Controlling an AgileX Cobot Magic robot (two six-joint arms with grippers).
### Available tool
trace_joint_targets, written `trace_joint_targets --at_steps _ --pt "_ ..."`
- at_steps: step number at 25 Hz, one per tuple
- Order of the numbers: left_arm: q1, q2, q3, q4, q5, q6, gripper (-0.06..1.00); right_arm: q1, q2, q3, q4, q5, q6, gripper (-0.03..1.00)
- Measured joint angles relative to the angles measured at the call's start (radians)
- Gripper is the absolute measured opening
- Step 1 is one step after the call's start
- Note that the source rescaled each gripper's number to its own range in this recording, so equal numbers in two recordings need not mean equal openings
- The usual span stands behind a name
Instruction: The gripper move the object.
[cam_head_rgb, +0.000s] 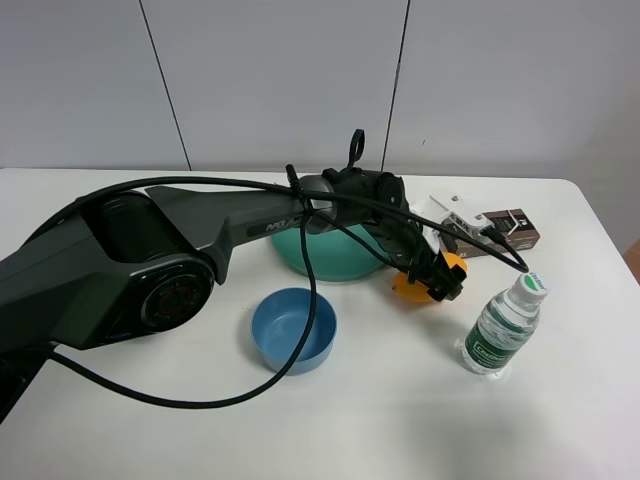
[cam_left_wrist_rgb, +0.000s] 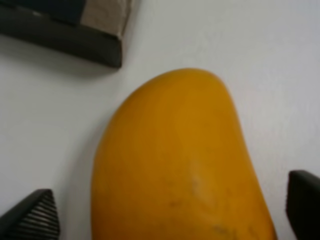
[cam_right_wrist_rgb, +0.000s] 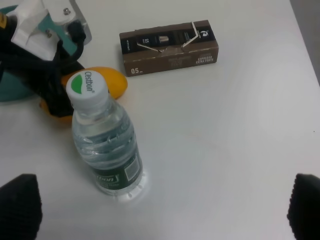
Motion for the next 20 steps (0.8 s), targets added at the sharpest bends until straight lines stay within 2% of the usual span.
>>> trace_joint_targets --at_steps 2,4,12,20 --pt "0.0 0.0 0.0 -0.001 -0.013 -0.008 0.94 0.0 0.0 0.0 0.0 0.0 0.0 1.0" --pt "0.0 0.0 0.0 -0.001 -0.014 -0.009 0.98 0.0 0.0 0.0 0.0 0.0 0.0 1.0" --pt "0.0 -0.015 0.0 -0.001 -0.012 -0.022 0.98 0.0 0.0 0.0 0.0 0.0 0.0 1.0" --pt "0.0 -0.121 0.0 0.001 0.002 -0.046 0.98 0.0 0.0 0.0 0.0 0.0 0.001 1.0"
